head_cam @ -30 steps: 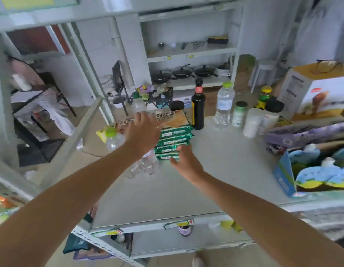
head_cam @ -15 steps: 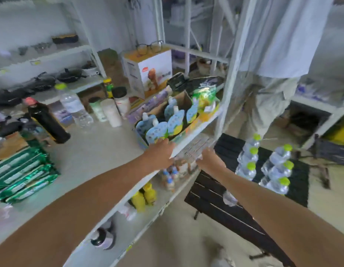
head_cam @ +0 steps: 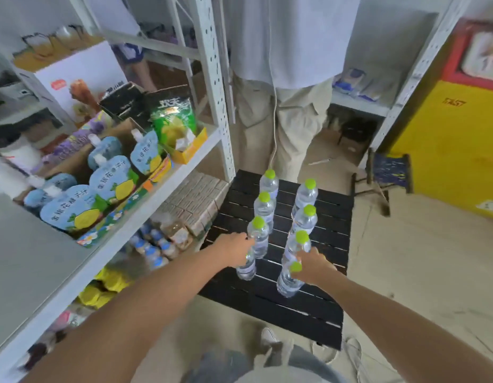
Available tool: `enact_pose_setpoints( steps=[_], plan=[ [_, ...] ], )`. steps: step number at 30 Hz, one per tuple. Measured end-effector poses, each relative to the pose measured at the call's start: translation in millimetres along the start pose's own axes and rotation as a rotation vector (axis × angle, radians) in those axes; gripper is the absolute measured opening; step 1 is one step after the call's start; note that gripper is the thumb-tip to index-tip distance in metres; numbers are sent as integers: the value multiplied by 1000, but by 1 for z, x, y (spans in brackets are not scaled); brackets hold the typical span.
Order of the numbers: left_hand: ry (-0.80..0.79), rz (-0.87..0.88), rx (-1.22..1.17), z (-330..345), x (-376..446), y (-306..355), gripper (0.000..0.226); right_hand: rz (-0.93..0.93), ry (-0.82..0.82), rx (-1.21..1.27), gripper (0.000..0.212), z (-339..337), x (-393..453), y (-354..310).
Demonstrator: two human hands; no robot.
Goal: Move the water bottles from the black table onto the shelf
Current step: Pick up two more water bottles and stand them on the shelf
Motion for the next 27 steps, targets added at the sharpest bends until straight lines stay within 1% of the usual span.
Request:
enact_pose_setpoints(
  steps=[3, 5, 6, 8, 10, 14, 17, 21, 24, 25, 27],
  plan=[
    [-41, -23, 22, 15, 9, 14, 40, -59, -41, 86, 61, 13, 2, 10],
    [-44, -70, 61, 20, 12, 17, 37, -92, -16, 170, 57, 16, 3, 10],
    [-42, -115, 58, 20, 14, 16, 38, -111, 7, 174, 55, 16, 4, 9],
    [-43, -195, 14, 20, 15, 13, 40, -142, 67, 164, 49, 19, 8, 7],
    [-49, -201, -36, 25, 16, 10, 41, -179, 114, 157, 43, 19, 7, 2],
    [-66, -167, -110, 35, 16, 6, 47, -259, 92, 106, 40, 20, 6, 0],
    [-52, -217, -295, 35, 0, -3, 44, -274, 81, 122, 38, 11, 5, -3],
    [36, -295, -536, 25, -39, -31, 38, -386, 87, 70, 39, -6, 2, -40],
    [167, -347, -651, 4, -82, -57, 33, -522, 136, -6, 37, -26, -9, -90],
    [213, -382, -678, -4, -101, -68, 33, -602, 189, -33, 36, -35, -19, -111],
    [310, -479, -722, -20, -142, -91, 39, -811, 370, -48, 37, -54, -38, -157]
  ],
)
Point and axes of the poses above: each hand's wrist, its own x-axis towards the middle knuckle, its own z-axis out of the palm, y = z × x, the point moved 4 cm from there along x, towards the middle knuckle, and after that the axes turned 11 degrees about -z, right-handed, at the moved point
